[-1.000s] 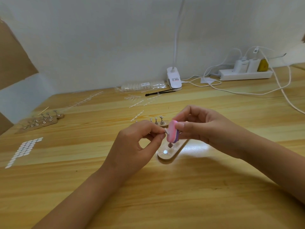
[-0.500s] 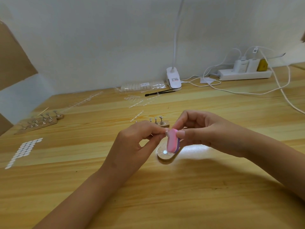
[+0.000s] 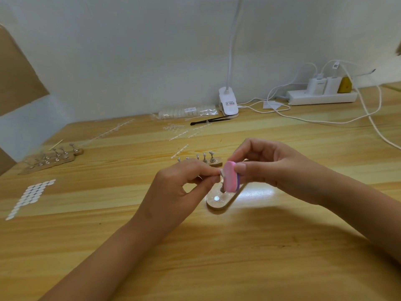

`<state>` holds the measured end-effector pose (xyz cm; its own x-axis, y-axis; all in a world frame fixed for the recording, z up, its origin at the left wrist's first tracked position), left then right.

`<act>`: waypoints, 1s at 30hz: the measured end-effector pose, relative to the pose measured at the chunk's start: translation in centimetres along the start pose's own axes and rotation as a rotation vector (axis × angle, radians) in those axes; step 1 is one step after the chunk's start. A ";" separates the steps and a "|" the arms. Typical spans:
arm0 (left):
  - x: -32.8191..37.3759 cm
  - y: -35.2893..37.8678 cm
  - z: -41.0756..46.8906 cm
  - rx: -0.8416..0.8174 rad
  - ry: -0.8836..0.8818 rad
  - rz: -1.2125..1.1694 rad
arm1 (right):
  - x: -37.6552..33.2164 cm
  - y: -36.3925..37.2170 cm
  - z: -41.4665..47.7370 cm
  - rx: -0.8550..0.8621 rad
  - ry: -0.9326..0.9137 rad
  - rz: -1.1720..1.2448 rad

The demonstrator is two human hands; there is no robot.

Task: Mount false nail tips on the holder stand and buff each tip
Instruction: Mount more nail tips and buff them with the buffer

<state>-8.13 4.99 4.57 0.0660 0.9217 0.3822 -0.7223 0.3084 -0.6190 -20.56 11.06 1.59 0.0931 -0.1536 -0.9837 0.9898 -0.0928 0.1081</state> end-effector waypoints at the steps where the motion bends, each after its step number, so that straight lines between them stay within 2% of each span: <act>1: -0.1 0.0 0.0 -0.001 -0.004 -0.005 | -0.2 -0.3 0.0 0.023 -0.015 0.002; 7: 0.1 0.2 0.0 -0.017 0.007 0.016 | -0.2 -0.3 0.0 0.009 0.001 0.010; 10: -0.1 0.0 0.0 -0.012 -0.004 0.007 | 0.4 0.3 -0.1 -0.059 0.048 0.001; 14: -0.3 0.0 0.0 -0.012 -0.006 0.006 | 0.2 -0.3 0.0 0.001 0.028 0.016; 17: -0.1 0.1 0.0 -0.016 0.008 0.025 | 0.8 0.5 -0.2 -0.077 0.080 -0.008; 20: -0.2 -0.1 0.1 -0.008 0.000 0.014 | 0.6 0.1 -0.1 -0.021 0.037 0.017; 23: -0.1 -0.3 0.1 -0.006 0.008 0.024 | 0.6 0.6 -0.1 -0.046 0.040 0.007; 26: -0.3 -0.3 0.0 -0.007 -0.007 0.020 | -0.2 -0.3 -0.1 0.038 -0.011 0.006; 30: -0.2 0.0 0.0 -0.017 -0.007 0.022 | -0.2 0.0 -0.1 -0.015 0.008 0.008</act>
<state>-8.13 4.80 4.46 0.0454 0.9268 0.3727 -0.7117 0.2918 -0.6390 -20.52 11.20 1.80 0.1015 -0.1468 -0.9839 0.9906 -0.0765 0.1136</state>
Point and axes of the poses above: each hand's wrist, its own z-axis towards the middle knuckle, its own y-axis out of the palm, x = y × z, the point moved 10 cm from there along z, towards the middle knuckle, and after that the axes turned 11 degrees about z, right-handed, at the moved point
